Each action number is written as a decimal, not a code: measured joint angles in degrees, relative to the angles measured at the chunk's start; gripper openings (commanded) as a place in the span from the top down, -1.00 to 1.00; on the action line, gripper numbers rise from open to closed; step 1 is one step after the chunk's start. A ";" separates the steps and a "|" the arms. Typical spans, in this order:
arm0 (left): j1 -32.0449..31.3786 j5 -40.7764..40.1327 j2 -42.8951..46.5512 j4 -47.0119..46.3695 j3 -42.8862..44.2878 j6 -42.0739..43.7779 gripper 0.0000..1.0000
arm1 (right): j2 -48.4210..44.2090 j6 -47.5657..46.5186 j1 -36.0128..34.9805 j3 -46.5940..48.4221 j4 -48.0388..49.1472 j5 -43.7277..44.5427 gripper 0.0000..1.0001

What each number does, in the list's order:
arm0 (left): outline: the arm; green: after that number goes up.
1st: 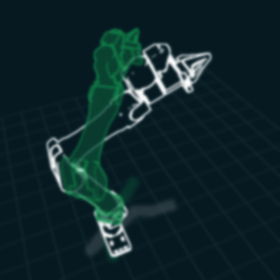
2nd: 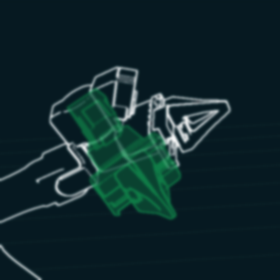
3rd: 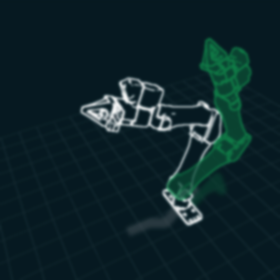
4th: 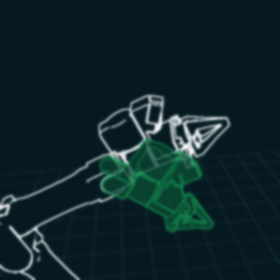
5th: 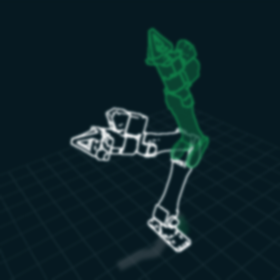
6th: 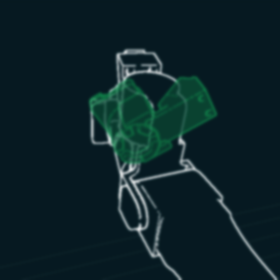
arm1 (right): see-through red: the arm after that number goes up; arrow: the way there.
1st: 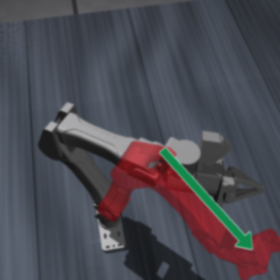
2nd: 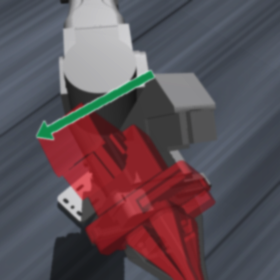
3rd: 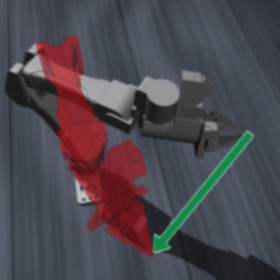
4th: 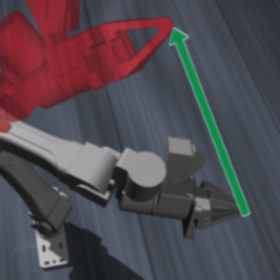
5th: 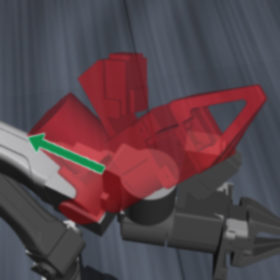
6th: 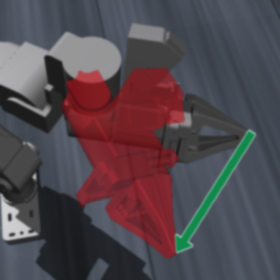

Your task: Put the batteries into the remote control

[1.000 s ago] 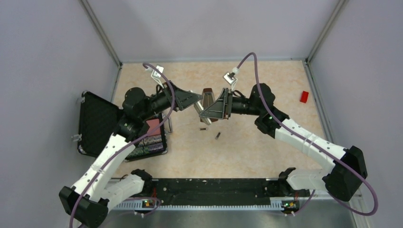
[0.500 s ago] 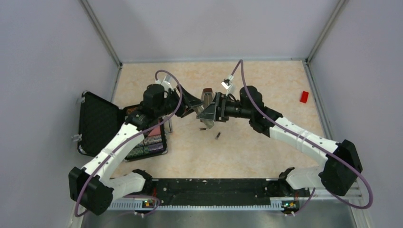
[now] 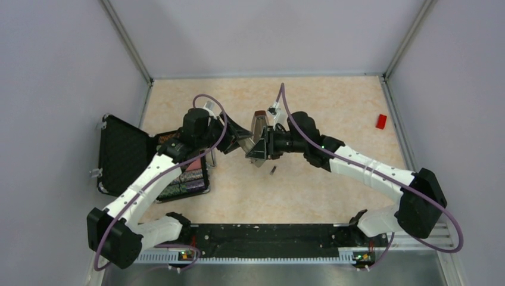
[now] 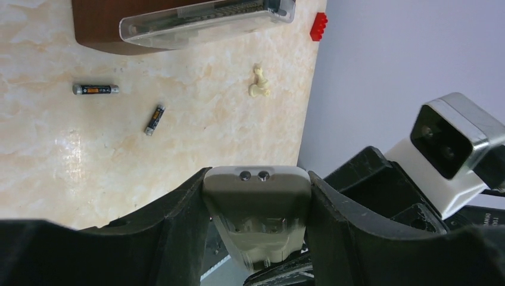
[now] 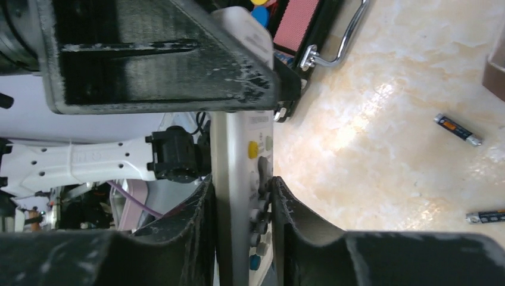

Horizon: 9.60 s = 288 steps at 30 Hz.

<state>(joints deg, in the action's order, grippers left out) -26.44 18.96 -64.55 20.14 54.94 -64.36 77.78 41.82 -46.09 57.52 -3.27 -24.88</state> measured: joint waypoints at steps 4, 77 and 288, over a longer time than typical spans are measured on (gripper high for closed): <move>-0.04 -0.37 0.79 -0.70 -0.63 0.28 -0.32 | 0.00 -0.28 -0.76 0.74 -0.26 0.44 0.76; -0.31 -6.38 20.20 -35.12 -16.24 19.50 1.00 | -18.34 28.11 -14.73 -10.75 9.81 38.12 0.44; -0.50 -5.22 24.26 -34.62 -24.81 25.22 1.00 | -6.58 35.95 -14.36 -8.20 8.28 35.32 -0.06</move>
<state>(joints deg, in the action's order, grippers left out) -26.94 13.74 -40.29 -14.48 30.13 -39.13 71.20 77.78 -60.45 49.32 5.02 10.44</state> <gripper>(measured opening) 0.332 0.398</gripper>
